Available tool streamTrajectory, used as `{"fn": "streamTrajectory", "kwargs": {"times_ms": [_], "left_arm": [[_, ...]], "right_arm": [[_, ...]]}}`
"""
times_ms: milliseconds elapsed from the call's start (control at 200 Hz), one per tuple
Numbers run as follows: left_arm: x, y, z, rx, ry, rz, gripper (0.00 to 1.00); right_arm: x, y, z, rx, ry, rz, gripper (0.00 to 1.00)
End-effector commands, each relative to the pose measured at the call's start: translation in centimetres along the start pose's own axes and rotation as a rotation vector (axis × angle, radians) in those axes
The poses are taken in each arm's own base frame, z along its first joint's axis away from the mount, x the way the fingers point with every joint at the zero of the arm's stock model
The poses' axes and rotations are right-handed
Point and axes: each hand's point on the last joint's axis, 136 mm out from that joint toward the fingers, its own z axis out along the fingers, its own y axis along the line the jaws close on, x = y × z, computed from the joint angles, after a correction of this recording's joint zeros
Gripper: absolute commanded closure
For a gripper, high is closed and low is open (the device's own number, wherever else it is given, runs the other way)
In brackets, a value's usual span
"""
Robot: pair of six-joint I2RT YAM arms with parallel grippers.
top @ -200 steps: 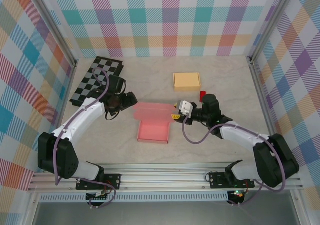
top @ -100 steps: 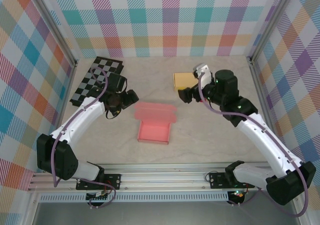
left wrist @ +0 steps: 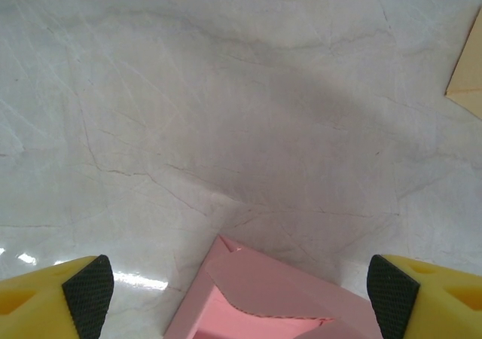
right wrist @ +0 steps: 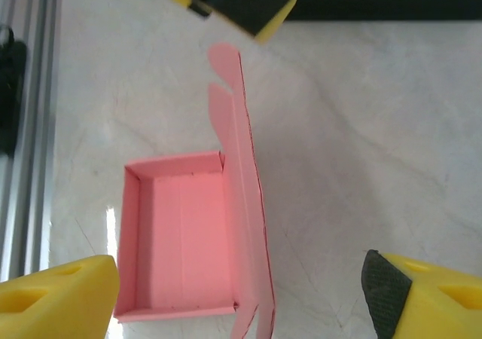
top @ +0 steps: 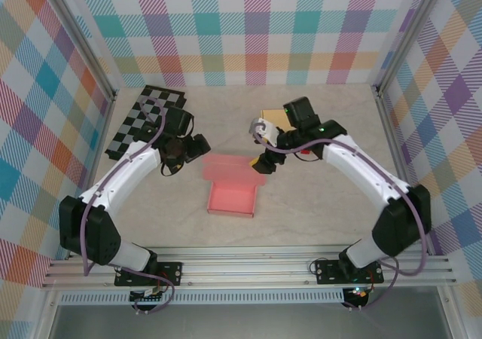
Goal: Fold the paper box
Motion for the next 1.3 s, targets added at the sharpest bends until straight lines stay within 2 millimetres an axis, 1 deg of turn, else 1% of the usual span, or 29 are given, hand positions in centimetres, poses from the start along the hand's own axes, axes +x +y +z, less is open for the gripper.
{"fn": "streamTrajectory", "kwargs": {"times_ms": [0,105,210,240,425,530,560,565,585,675,760,830,900,930,1000,1035,1040,1070,1185,1295], "left_arm": [[-0.4,-0.4,-0.3,-0.008,0.003,0.011,0.11],[-0.5,-1.0,-0.1,0.008,0.011,0.008,0.11],[-0.5,-1.1,0.2,0.007,0.016,0.012,0.11],[-0.5,-1.0,0.3,0.004,0.017,0.013,0.11],[-0.4,-0.9,0.9,-0.007,0.027,0.012,0.11],[-0.5,-1.4,0.9,0.011,0.035,0.004,0.11],[-0.4,-1.5,0.9,0.016,0.039,0.000,0.11],[-0.4,-1.5,0.9,0.018,0.039,-0.001,0.11],[-0.4,-1.6,0.9,0.021,0.039,-0.002,0.11],[-0.5,-1.9,0.8,0.035,0.041,-0.014,0.11],[-0.5,-2.2,0.9,0.053,0.042,-0.030,0.11],[-0.5,-2.6,1.0,0.068,0.048,-0.039,0.11],[-0.5,-3.1,1.1,0.081,0.056,-0.042,0.11],[-0.6,-3.3,1.2,0.087,0.057,-0.044,0.11],[-0.9,-3.8,1.3,0.093,0.059,-0.053,0.11],[-1.1,-4.0,1.4,0.100,0.059,-0.057,0.11],[-1.1,-4.1,1.4,0.100,0.059,-0.057,0.11],[-1.2,-4.4,1.5,0.109,0.062,-0.059,0.11],[-1.4,-5.5,2.1,0.135,0.075,-0.065,0.11],[-1.4,-6.5,3.2,0.151,0.096,-0.065,0.11]], "right_arm": [[0.6,0.3,1.2,-0.044,0.092,-0.138,0.16],[1.2,-0.4,3.1,-0.045,0.159,-0.184,0.19],[1.7,0.0,4.2,-0.078,0.192,-0.227,0.25],[1.9,0.1,4.5,-0.084,0.201,-0.242,0.28],[2.4,0.6,5.6,-0.095,0.218,-0.308,0.52],[2.7,0.6,6.2,-0.077,0.239,-0.338,0.64],[2.8,0.7,6.3,-0.070,0.247,-0.348,0.69],[2.8,0.7,6.3,-0.067,0.251,-0.352,0.72],[2.9,0.7,6.4,-0.062,0.255,-0.355,0.74],[3.1,0.8,6.5,-0.020,0.270,-0.386,0.91],[2.9,0.4,6.3,0.055,0.256,-0.410,1.00],[2.2,-0.3,5.8,0.140,0.225,-0.432,1.00],[1.1,-2.0,5.0,0.282,0.187,-0.446,1.00],[0.8,-2.4,4.6,0.317,0.180,-0.453,1.00],[0.3,-3.3,3.9,0.411,0.169,-0.474,1.00],[0.1,-4.0,3.5,0.479,0.166,-0.481,1.00],[0.1,-4.4,3.4,0.508,0.172,-0.482,1.00],[-0.1,-4.8,3.0,0.554,0.168,-0.490,1.00],[-0.5,-4.8,2.1,0.616,0.124,-0.481,1.00],[-0.2,-4.0,2.3,0.602,0.100,-0.473,1.00]]}}
